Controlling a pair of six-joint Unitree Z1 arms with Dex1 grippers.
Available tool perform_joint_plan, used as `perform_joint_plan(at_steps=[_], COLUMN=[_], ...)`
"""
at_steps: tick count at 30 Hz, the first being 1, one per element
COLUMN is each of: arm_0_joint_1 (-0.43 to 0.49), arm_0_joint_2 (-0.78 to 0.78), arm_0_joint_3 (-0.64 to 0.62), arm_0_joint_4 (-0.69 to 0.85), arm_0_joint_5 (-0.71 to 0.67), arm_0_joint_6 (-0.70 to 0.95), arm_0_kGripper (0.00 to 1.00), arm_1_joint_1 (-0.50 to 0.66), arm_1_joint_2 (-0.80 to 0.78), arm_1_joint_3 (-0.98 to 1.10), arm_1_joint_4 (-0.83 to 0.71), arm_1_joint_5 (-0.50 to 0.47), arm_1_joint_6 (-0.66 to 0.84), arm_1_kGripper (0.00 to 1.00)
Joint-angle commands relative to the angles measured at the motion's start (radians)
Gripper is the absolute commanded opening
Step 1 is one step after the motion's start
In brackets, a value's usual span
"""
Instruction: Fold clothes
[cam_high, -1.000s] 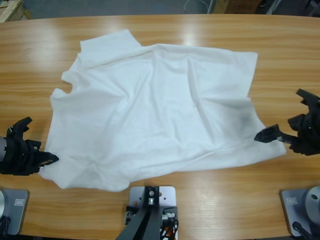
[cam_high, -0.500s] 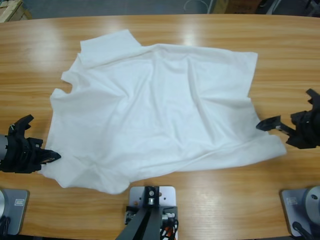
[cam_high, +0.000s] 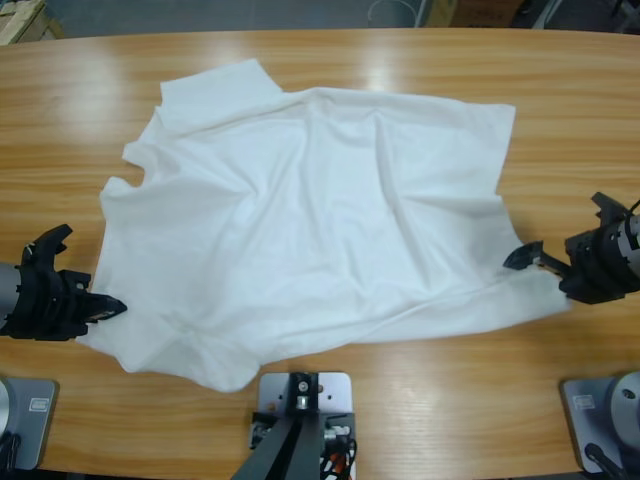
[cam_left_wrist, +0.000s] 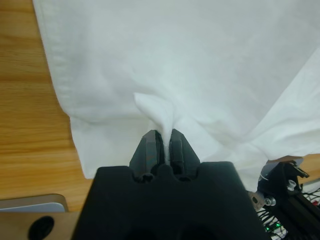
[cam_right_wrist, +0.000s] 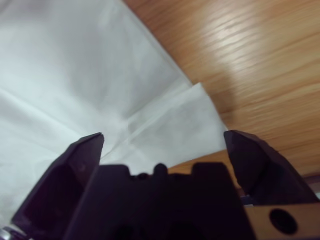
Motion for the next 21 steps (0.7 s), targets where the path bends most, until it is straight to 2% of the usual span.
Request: perform_joint_plan(at_steps=[1, 9, 11, 12, 14, 15, 16, 18, 20, 21], arm_0_joint_1=[-0.010, -0.010, -0.010, -0.010, -0.010, -0.010, -0.010, -0.010, -0.010, -0.010], arm_0_joint_2=[0.044, 0.056, 0.058, 0.059, 0.063, 0.065, 0.067, 0.071, 0.073, 0.074], arm_0_joint_3=[-0.005, -0.006, -0.006, -0.006, -0.007, -0.008, -0.008, -0.008, -0.008, -0.008], arm_0_joint_4=[-0.019, -0.022, -0.022, -0.023, -0.024, -0.024, -0.024, -0.024, -0.024, -0.024], arm_0_joint_5=[0.001, 0.001, 0.001, 0.001, 0.001, 0.001, 0.001, 0.001, 0.001, 0.001], arm_0_joint_6=[0.011, 0.014, 0.014, 0.014, 0.014, 0.014, 0.014, 0.014, 0.014, 0.014], arm_0_kGripper=[0.000, 0.000, 0.000, 0.000, 0.000, 0.000, 0.000, 0.000, 0.000, 0.000], arm_1_joint_1=[-0.041, -0.041, -0.041, -0.041, -0.041, -0.041, -0.041, -0.041, -0.041, -0.041], arm_1_joint_2=[0.014, 0.059, 0.066, 0.068, 0.071, 0.074, 0.075, 0.075, 0.075, 0.076], arm_1_joint_3=[0.007, 0.008, 0.011, 0.011, 0.012, 0.012, 0.012, 0.012, 0.012, 0.013], arm_1_joint_4=[-0.011, -0.027, -0.038, -0.040, -0.044, -0.046, -0.047, -0.047, -0.047, -0.047], arm_1_joint_5=[-0.033, -0.006, -0.003, -0.001, 0.001, 0.005, 0.008, 0.010, 0.010, 0.010], arm_1_joint_6=[0.015, 0.005, 0.003, 0.000, -0.003, -0.003, -0.005, -0.012, -0.014, -0.014], arm_1_kGripper=[0.977, 0.977, 0.942, 0.878, 0.812, 0.730, 0.708, 0.474, 0.318, 0.310])
